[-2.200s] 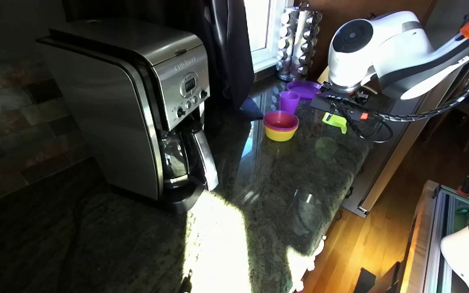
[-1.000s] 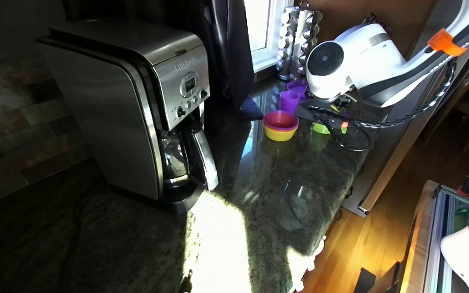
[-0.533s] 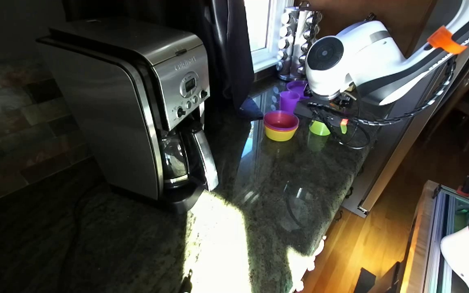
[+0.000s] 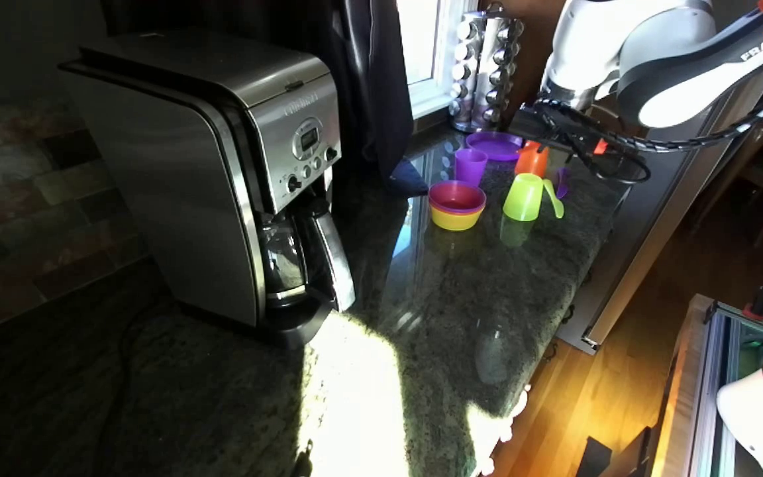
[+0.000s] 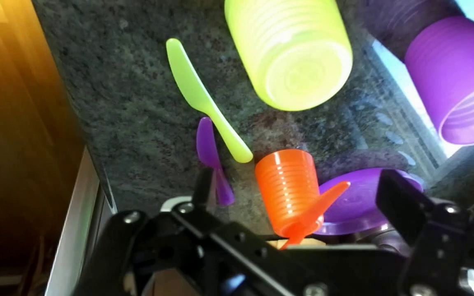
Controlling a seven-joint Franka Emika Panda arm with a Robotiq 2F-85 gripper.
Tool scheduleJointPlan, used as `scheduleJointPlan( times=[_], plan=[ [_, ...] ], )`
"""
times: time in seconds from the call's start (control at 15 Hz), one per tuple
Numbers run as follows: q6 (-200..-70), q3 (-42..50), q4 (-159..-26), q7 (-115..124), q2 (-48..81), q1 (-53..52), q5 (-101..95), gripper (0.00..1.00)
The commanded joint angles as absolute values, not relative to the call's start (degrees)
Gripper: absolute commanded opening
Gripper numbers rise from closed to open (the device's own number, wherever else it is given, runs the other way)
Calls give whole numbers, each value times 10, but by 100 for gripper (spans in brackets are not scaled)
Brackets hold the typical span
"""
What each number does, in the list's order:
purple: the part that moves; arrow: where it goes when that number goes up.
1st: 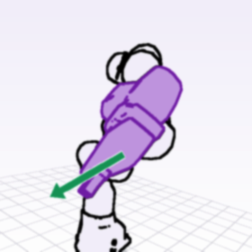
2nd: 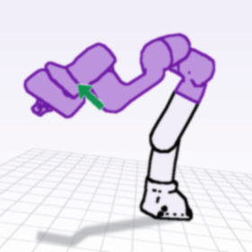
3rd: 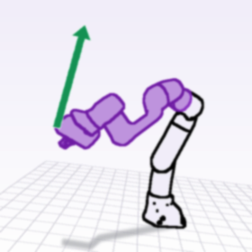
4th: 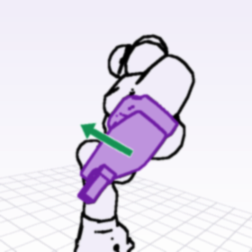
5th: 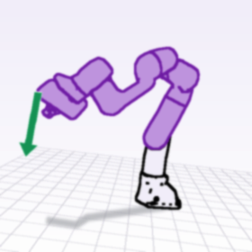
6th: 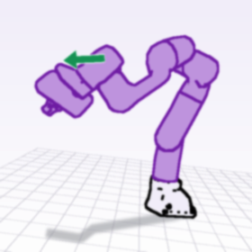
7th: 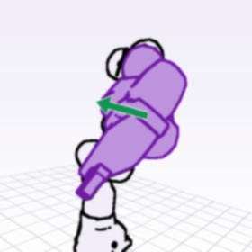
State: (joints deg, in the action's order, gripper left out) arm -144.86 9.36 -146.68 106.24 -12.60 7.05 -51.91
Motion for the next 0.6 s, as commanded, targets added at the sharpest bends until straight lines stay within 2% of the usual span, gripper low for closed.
scheduleJointPlan(
  times=[0.0, 0.13, 0.33, 0.4, 0.53],
  plan=[
    [-1515, 170, -1530, 906, -197, 37, -405, 100],
    [-1522, 230, -1549, 816, -222, -6, -331, 100],
    [-1449, 295, -1546, 684, -262, -55, -193, 100],
    [-1501, 179, -1535, 715, -202, 54, -207, 100],
    [-1475, 199, -1535, 660, -219, 40, -156, 100]
  ],
)
